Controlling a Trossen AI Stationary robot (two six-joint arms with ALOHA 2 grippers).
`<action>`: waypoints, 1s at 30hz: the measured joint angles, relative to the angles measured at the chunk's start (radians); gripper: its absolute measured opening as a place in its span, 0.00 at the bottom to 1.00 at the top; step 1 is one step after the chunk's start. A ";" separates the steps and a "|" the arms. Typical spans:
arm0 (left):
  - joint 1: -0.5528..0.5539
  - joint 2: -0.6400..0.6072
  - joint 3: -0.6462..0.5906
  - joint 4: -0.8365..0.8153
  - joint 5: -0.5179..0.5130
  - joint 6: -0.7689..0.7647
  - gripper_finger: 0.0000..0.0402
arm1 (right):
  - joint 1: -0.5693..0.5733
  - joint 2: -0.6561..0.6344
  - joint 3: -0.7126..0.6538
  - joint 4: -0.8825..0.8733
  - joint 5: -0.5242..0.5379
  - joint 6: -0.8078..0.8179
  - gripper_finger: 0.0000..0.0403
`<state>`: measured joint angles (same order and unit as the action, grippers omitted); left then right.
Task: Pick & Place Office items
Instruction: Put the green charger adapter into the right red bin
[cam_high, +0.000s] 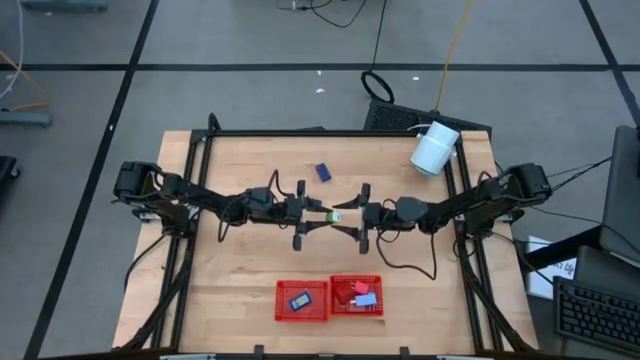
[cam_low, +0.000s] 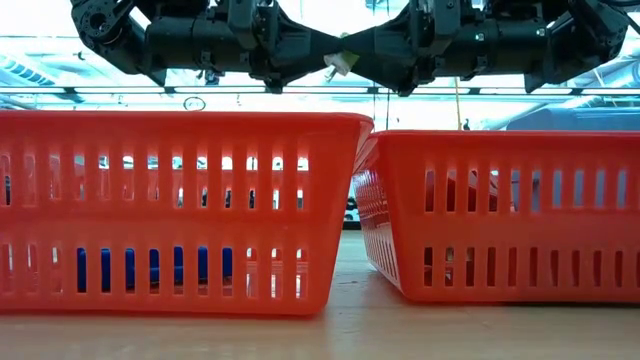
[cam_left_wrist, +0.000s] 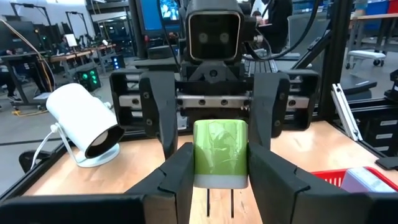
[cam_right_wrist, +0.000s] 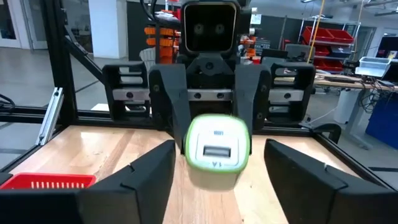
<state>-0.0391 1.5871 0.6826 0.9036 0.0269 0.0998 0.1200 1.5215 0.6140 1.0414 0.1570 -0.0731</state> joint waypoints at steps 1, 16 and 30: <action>0.000 0.000 0.000 -0.004 0.000 0.000 0.33 | 0.000 -0.002 0.000 0.000 0.000 0.000 0.58; 0.000 0.000 0.000 -0.016 -0.002 0.000 0.32 | 0.000 -0.031 0.000 -0.067 -0.001 -0.003 0.37; 0.000 0.000 -0.001 -0.018 -0.002 -0.015 0.39 | 0.000 -0.031 0.000 -0.074 -0.001 -0.003 0.32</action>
<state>-0.0387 1.5875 0.6819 0.8851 0.0250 0.0852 0.1200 1.4910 0.6136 0.9670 0.1562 -0.0757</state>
